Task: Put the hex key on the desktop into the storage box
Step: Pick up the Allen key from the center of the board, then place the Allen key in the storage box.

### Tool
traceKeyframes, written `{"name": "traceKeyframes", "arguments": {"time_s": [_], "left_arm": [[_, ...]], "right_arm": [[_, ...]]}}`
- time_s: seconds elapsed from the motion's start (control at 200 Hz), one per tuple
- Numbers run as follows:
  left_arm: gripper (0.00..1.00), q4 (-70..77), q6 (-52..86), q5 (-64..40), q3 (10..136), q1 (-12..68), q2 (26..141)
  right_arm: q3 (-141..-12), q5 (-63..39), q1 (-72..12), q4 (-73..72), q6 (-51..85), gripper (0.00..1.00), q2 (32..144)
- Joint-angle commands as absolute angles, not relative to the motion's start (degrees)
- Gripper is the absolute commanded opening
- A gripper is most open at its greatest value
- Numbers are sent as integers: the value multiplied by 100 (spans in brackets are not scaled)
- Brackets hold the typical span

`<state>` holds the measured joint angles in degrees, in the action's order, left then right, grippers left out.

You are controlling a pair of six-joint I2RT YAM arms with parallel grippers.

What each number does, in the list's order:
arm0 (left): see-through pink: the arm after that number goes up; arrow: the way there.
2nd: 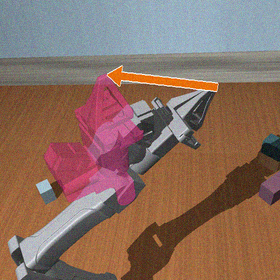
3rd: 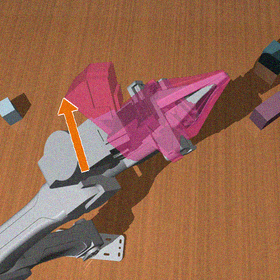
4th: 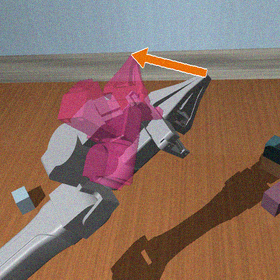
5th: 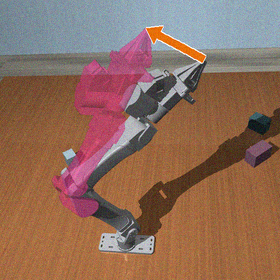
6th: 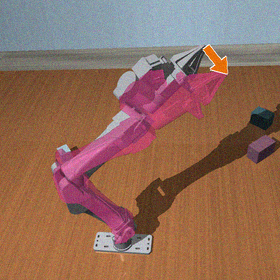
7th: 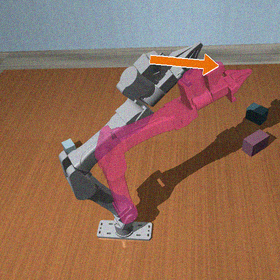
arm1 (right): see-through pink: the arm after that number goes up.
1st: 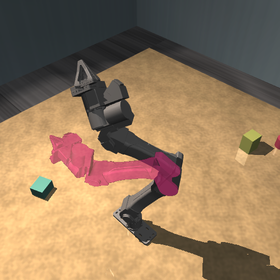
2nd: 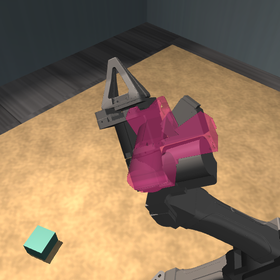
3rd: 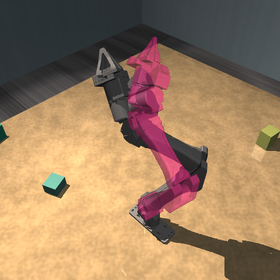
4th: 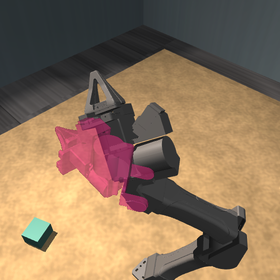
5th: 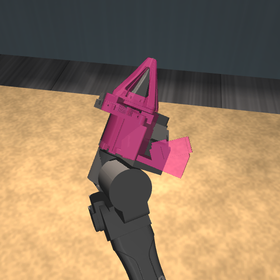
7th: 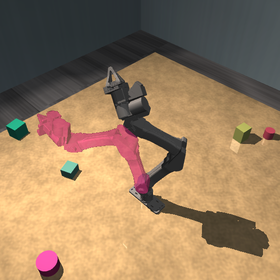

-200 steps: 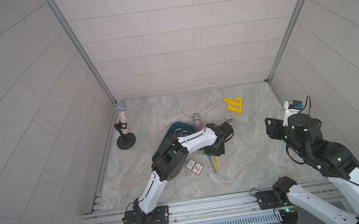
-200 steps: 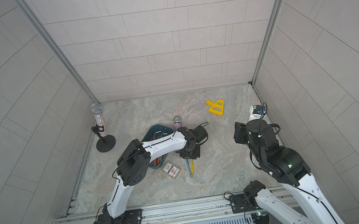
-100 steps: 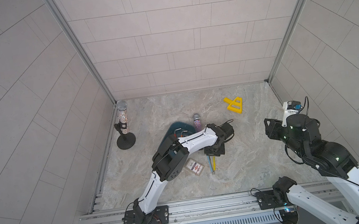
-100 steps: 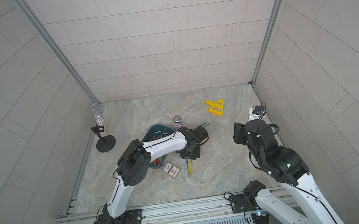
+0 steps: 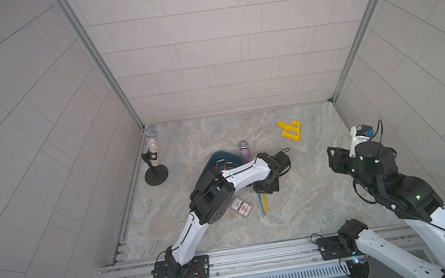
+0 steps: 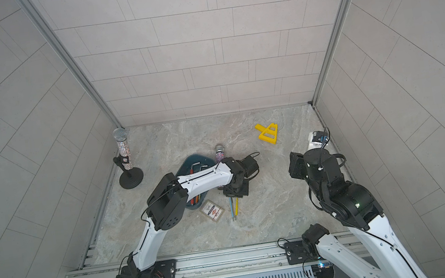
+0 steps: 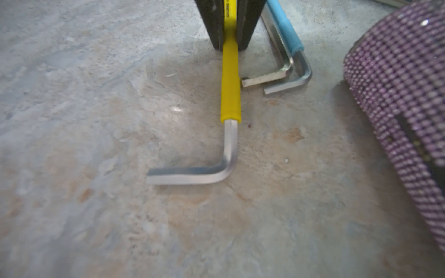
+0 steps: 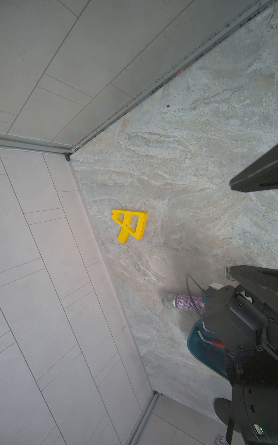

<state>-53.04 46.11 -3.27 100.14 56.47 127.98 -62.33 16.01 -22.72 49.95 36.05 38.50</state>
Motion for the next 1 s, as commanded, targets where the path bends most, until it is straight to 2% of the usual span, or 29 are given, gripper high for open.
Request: {"name": "traceKeyframes", "arguments": {"time_s": [0.0,0.695,0.996], "left_arm": [[0,-5207,4641,-641,10127,5783,13066],[0,-5880,4420,-474,10958,5766,12460],[0,-6485,4001,-102,11264,5306,11897]], "right_arm": [[-6203,1643,-2285,4944,3615,54,3815],[-6328,1696,-2284,4983,3560,54,3863],[-6340,1668,-2281,4966,3560,54,3885]]}}
